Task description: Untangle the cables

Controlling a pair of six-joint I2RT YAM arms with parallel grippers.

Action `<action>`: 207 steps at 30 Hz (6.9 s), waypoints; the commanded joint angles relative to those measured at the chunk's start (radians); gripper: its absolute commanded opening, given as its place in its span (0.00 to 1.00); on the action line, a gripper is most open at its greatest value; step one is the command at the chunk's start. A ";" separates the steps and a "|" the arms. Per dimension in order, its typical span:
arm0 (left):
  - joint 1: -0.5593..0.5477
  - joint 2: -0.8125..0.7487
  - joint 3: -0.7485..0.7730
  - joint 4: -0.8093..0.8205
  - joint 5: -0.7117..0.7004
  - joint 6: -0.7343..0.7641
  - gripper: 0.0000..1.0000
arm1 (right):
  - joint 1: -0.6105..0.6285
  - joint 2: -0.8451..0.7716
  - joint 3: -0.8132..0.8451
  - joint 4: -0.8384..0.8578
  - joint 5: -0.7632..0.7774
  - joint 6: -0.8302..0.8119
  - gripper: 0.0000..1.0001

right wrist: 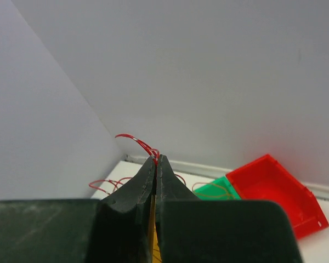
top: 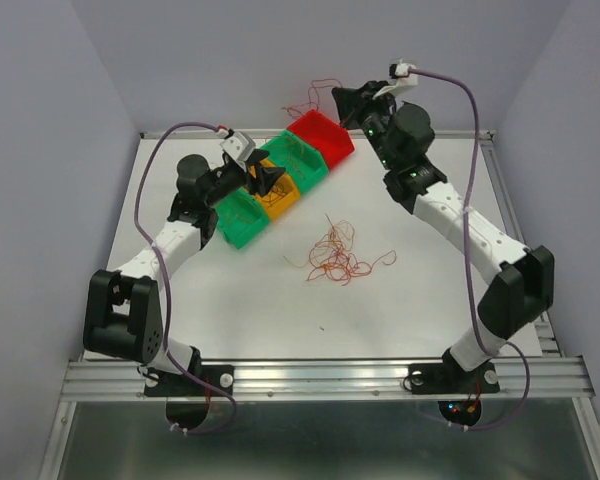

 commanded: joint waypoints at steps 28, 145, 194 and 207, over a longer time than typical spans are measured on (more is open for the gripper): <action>0.192 -0.043 0.012 0.072 0.002 -0.108 0.71 | -0.276 0.973 0.739 0.167 -0.141 0.266 0.01; -0.327 0.524 0.417 -0.751 0.218 0.599 0.00 | 0.070 -0.913 -0.994 -0.387 0.139 0.126 0.01; -0.360 0.047 -0.113 0.217 0.198 0.236 0.39 | 0.072 -0.860 -0.581 -0.303 -0.190 0.155 0.01; -0.331 0.087 -0.095 0.169 0.016 0.242 0.00 | 0.070 -1.025 -0.587 -0.271 -0.020 0.151 0.01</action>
